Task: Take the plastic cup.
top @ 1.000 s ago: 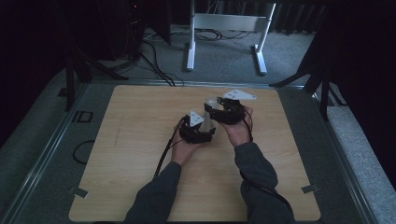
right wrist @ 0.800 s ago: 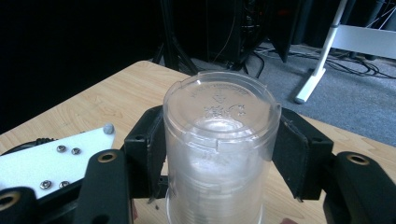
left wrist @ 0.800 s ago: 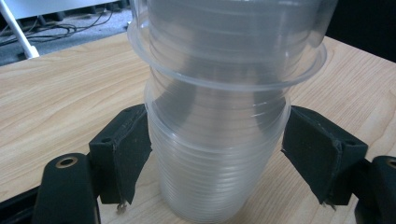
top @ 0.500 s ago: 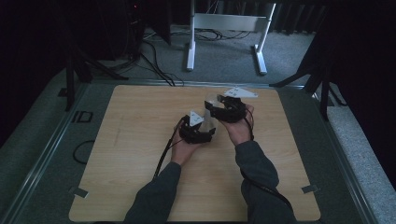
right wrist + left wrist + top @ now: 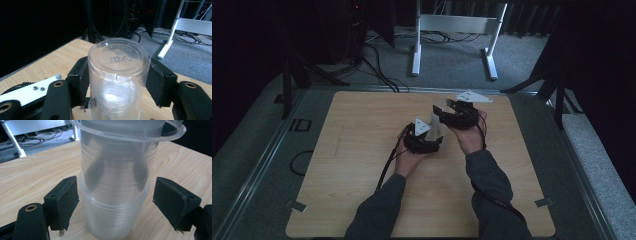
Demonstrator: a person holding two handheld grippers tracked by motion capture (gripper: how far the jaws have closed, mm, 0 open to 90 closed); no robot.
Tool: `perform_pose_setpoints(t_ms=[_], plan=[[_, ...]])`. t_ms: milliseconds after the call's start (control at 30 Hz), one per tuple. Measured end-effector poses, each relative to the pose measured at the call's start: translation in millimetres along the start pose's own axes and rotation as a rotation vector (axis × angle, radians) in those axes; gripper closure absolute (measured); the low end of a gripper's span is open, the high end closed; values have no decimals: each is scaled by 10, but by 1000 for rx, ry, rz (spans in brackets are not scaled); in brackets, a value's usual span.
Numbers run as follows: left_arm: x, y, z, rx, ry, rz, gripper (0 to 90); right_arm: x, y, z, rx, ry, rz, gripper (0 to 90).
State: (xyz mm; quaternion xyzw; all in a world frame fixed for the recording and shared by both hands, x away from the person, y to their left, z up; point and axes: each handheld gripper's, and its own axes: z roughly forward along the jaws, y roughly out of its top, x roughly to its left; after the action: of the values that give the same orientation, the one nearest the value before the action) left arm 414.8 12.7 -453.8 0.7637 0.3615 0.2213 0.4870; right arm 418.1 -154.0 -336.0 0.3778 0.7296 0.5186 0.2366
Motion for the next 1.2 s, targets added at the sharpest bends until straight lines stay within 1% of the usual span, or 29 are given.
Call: perform_pose_setpoints(t_ms=[333, 700, 867, 933, 967, 1100, 1133, 1200], plan=[[-5, 12, -17, -4, -10, -15, 202, 4, 84, -66, -13, -4, -9, 408], [-11, 26, -44, -10, -10, -8, 220, 45, 199, -158, -27, -1, -26, 409], [-9, 15, -59, -11, -17, -19, 235, 22, 225, -195, -26, 0, -28, 409], [-15, 13, -63, -10, -18, -19, 235, 19, 228, -203, -27, 2, -26, 409], [-22, 12, -67, -10, -19, -17, 235, 0, 237, -228, -32, 10, -12, 409], [-29, 14, -70, -12, -22, -18, 235, -12, 245, -258, -37, 9, -13, 409], [-35, 14, -81, -14, -19, -8, 235, -19, 250, -279, -35, 7, -9, 409], [-35, 12, -93, -17, -17, -8, 235, -28, 253, -301, -38, 5, -13, 409]])
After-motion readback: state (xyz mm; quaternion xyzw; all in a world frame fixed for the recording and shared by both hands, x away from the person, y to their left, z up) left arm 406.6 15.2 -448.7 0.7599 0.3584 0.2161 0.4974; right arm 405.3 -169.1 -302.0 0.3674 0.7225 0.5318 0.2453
